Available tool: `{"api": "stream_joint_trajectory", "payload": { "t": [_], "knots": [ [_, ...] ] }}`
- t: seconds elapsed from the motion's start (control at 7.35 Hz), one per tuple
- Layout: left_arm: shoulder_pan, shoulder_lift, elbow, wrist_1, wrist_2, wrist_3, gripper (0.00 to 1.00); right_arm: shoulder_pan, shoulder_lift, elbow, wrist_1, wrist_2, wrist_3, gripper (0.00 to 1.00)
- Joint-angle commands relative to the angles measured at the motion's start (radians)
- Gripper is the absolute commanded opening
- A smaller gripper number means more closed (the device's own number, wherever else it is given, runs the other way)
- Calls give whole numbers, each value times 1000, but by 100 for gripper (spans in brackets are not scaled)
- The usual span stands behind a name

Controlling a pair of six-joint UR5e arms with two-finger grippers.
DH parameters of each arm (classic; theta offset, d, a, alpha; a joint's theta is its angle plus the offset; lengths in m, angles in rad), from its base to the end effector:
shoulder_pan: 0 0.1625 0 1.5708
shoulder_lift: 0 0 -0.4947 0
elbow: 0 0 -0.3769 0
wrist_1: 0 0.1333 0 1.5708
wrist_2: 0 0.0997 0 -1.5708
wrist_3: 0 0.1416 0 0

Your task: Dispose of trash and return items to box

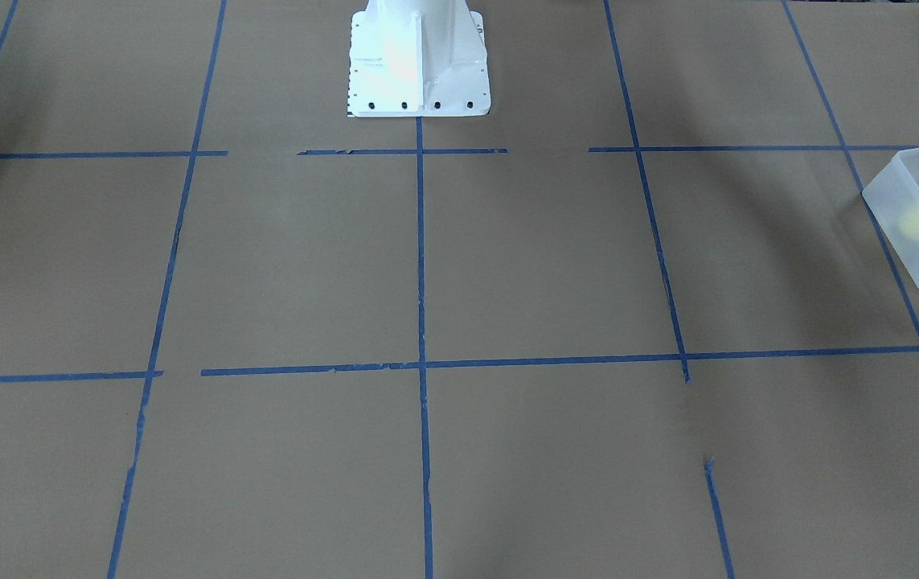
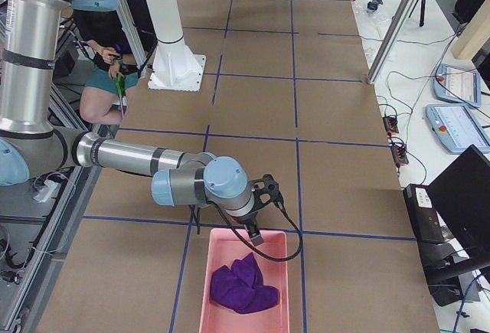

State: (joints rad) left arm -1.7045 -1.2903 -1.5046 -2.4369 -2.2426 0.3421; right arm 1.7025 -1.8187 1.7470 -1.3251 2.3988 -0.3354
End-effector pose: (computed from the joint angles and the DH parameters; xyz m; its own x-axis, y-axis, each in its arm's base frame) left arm -0.0926 -0.3499 0.8127 0.8084 0.4788 -0.3425 -0.1650 0.7428 0.6489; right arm 0.0773 -0.3623 0.7461 0.6915 -0.3569 0.6281 0.1041 0.9096 0.4023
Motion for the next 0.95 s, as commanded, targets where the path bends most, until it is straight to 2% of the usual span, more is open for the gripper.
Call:
{"api": "stream_joint_trajectory", "payload": {
  "t": [0.0, 0.14, 0.27, 0.41, 0.68, 0.82],
  "knots": [
    [67, -9, -205, 136, 8, -278, 100, -56, -2, 70, -2, 5, 232, 98],
    [107, -15, -303, 230, 8, -326, 100, -81, -2, 86, 0, 17, 296, 98],
    [130, -33, -354, 342, -5, -339, 100, -99, -2, 98, 1, 23, 350, 99],
    [132, -46, -345, 433, -97, -369, 100, -113, -1, 100, 0, 57, 349, 100],
    [135, -72, -338, 731, -95, -364, 100, -192, -2, 97, -20, 62, 346, 100],
    [132, -69, -333, 761, -91, -362, 100, -205, -1, 100, -105, 65, 348, 100]
  ]
}}
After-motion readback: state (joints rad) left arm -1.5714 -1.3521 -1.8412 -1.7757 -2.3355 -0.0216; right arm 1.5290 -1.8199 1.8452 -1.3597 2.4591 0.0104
